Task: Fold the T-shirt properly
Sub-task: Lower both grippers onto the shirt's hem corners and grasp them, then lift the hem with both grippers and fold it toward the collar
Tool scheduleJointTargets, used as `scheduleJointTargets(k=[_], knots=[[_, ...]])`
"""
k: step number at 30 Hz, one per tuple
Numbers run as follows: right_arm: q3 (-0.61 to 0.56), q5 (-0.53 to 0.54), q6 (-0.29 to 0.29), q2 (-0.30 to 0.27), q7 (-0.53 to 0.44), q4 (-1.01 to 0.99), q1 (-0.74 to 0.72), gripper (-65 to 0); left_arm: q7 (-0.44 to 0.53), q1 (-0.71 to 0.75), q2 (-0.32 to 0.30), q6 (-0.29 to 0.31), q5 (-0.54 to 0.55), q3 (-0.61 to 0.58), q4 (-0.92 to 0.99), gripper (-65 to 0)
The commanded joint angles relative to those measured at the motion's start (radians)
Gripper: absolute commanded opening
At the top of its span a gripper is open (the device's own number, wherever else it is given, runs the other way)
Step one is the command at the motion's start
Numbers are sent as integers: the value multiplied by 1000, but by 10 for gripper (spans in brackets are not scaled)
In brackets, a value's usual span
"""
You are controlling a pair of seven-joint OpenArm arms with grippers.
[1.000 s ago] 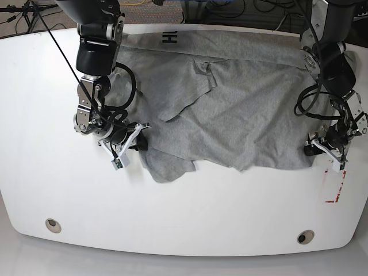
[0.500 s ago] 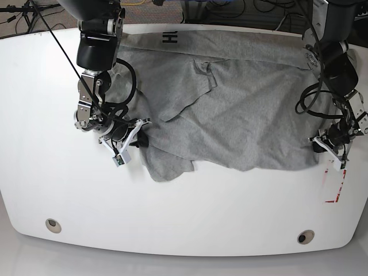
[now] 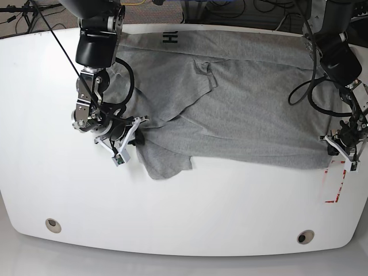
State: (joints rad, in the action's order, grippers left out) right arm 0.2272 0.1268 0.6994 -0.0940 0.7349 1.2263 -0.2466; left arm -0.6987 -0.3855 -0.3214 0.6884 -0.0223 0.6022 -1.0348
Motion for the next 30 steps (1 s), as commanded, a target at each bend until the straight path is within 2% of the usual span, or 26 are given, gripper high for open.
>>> scheduleJointTargets(k=[1, 14, 25, 30], knots=[[1, 14, -1, -16, -7, 65, -27, -636, -8, -23, 0, 10, 11, 2, -77, -650], [5, 14, -1, -20, 134, 263, -13, -636, -49, 38, 14, 10, 9, 3, -241, -650], [8, 14, -1, -20, 272, 527, 105, -636, -49, 170, 15, 10, 9, 5, -408, -650], [8, 14, -1, -20, 298, 639, 180, -636, -49, 239, 15, 10, 11, 5, -485, -650]])
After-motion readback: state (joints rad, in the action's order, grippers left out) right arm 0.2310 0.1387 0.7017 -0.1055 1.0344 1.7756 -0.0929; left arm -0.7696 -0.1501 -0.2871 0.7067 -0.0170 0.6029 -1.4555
